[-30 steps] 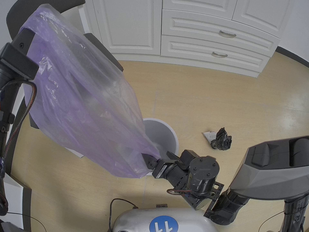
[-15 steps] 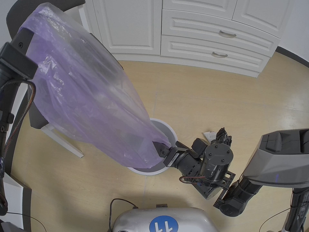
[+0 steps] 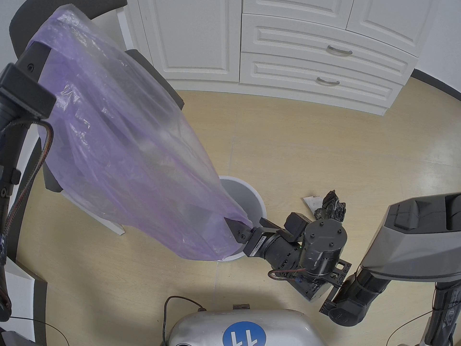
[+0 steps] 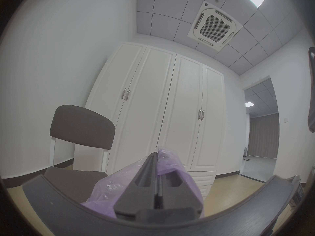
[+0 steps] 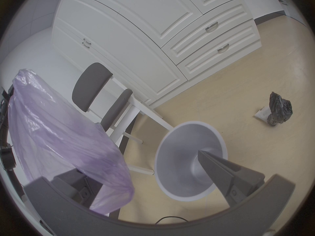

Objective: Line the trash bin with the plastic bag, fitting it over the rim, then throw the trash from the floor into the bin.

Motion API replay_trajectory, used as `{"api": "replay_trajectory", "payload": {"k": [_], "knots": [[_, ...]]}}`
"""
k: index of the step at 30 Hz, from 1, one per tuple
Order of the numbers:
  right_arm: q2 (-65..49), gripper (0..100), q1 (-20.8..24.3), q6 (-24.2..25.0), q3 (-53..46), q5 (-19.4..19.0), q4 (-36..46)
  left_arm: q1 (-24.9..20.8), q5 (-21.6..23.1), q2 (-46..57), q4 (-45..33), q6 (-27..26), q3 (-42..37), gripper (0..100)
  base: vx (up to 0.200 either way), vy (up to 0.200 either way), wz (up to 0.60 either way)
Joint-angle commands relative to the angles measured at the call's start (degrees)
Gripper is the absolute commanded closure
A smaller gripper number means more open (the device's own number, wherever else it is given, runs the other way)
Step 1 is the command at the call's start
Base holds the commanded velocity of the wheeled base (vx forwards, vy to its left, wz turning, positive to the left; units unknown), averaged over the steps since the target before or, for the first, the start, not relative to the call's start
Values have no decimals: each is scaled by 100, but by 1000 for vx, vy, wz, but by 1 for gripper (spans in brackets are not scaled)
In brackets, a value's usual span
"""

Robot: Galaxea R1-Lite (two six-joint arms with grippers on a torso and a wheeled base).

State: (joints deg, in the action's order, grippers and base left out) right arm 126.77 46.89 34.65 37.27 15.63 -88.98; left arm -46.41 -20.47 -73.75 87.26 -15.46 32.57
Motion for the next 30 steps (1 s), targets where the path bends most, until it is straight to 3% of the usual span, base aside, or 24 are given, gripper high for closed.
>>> {"api": "replay_trajectory", "payload": {"k": [1,12,13,30], "knots": [[181,0,22,7,44,2,-102,0,-1,1,2,-1,3,100,0,0,0],[164,0,75,60,88,19,-102,0,-1,-8,2,-1,-5,100,0,0,0],[129,100,110,60,79,28,-102,0,-1,-8,2,-1,-5,100,0,0,0],[-759,100,145,-151,-53,98,-102,0,-1,-113,-42,16,-76,100,0,0,0]]}}
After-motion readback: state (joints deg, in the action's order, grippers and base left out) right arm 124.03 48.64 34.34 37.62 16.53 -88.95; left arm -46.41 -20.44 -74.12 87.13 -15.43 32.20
